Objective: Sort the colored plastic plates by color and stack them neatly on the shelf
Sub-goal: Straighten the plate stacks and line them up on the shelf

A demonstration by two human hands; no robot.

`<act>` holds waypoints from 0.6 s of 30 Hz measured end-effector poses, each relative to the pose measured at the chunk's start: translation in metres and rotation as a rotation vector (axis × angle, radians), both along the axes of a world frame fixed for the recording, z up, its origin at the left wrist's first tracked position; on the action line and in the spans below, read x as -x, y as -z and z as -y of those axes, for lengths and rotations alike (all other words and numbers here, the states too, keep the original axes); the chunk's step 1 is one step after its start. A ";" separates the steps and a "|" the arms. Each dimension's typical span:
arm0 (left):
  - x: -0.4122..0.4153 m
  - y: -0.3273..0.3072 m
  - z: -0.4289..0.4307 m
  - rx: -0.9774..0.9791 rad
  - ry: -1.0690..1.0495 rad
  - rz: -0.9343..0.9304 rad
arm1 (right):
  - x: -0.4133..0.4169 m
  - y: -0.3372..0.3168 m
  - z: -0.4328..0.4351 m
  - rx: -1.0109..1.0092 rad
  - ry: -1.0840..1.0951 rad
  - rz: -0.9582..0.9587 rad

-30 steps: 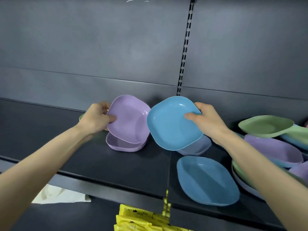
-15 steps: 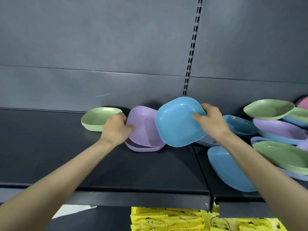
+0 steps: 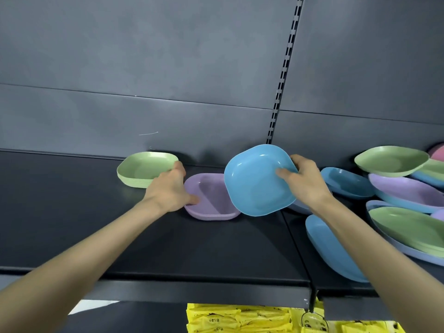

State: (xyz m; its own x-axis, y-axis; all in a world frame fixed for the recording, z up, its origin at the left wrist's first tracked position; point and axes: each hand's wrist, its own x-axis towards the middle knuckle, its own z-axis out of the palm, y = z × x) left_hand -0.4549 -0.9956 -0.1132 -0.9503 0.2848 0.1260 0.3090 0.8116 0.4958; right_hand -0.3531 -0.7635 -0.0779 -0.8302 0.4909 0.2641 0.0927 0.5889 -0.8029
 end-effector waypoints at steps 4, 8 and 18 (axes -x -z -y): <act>-0.018 -0.013 -0.017 -0.269 0.195 -0.133 | -0.012 -0.004 -0.005 0.050 0.014 -0.056; -0.059 -0.023 -0.056 -0.453 0.394 0.009 | -0.037 -0.003 -0.015 0.156 -0.013 -0.091; -0.115 -0.016 -0.126 -0.575 0.424 0.025 | -0.105 0.003 -0.089 0.090 -0.059 -0.038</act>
State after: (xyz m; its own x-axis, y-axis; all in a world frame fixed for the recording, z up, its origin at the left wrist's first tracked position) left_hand -0.3400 -0.8693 -0.0970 -0.7767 0.5256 0.3470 0.5232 0.2317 0.8201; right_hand -0.2476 -0.6749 -0.0813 -0.8486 0.4644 0.2533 0.0283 0.5180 -0.8549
